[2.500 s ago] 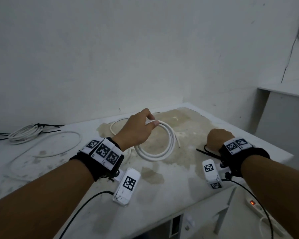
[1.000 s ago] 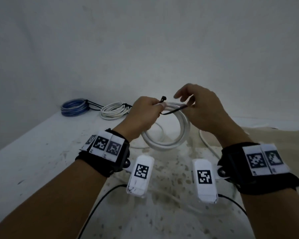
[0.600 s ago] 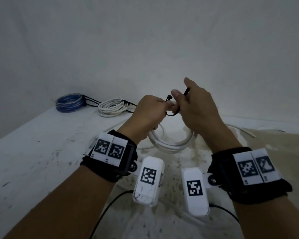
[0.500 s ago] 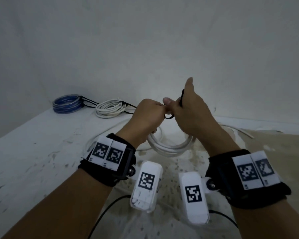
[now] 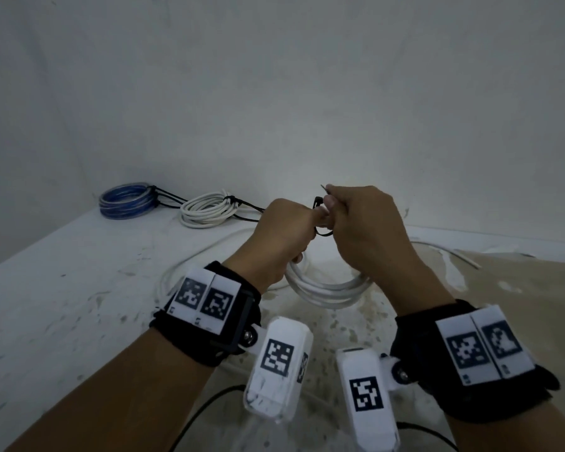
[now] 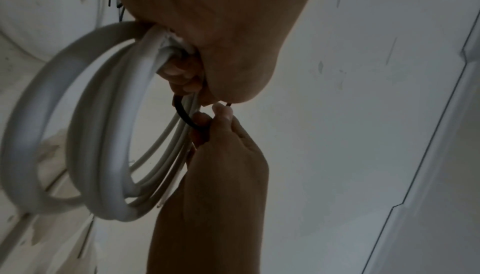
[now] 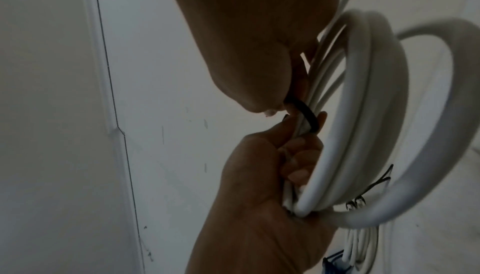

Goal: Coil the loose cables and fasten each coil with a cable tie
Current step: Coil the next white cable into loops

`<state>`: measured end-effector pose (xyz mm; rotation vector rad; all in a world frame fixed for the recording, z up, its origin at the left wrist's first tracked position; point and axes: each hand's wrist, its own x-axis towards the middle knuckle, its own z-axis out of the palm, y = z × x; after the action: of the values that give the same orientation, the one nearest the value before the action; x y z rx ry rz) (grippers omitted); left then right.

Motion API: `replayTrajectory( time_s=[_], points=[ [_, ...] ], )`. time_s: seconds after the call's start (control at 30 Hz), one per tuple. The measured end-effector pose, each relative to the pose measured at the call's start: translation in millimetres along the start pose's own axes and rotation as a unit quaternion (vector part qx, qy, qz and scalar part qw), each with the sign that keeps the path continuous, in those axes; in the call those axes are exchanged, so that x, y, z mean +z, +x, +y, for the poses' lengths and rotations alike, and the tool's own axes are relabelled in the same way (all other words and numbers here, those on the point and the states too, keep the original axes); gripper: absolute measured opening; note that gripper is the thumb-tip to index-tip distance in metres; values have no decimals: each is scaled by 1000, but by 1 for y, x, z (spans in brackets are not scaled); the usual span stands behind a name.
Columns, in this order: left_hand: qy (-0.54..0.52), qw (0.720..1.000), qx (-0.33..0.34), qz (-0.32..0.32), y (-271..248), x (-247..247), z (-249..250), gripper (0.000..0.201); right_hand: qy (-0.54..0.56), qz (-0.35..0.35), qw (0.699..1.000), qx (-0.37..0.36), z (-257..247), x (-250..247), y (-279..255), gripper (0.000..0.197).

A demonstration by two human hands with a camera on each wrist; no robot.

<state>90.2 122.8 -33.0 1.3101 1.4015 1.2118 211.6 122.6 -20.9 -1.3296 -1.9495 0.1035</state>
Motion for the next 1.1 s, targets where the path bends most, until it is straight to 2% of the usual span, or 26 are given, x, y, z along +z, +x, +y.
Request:
replayTrajectory(
  time_s=[0.13,0.3,0.53,0.63,0.73,0.83,0.87,0.97,1.1],
  points=[
    [-16,1000,-13,15,3,-6,-2,32,-16,17,1000,-17,2,-8,-1,20],
    [11,1000,-3,11,1,-5,-2,31,-85,-68,994,-13,-1,-10,0,24],
    [43,999,13,22,1,-3,-2,38,-19,12,1000,-12,-3,-14,-1,17],
    [66,997,29,17,-2,-2,-2,28,-35,11,999,-10,-3,-14,-1,16],
    [134,987,81,20,-4,-1,-2,32,-35,23,999,3,-2,-15,0,13],
    [235,957,169,23,-5,0,-2,38,-10,46,998,28,0,-15,2,7],
    [256,948,189,16,-5,0,-2,36,5,49,998,39,1,-16,2,11],
    [289,930,228,-13,-6,-2,0,31,55,6,997,56,7,-18,4,24],
    [281,928,240,-34,-7,-4,1,28,83,20,995,50,8,-20,6,6]
  ],
)
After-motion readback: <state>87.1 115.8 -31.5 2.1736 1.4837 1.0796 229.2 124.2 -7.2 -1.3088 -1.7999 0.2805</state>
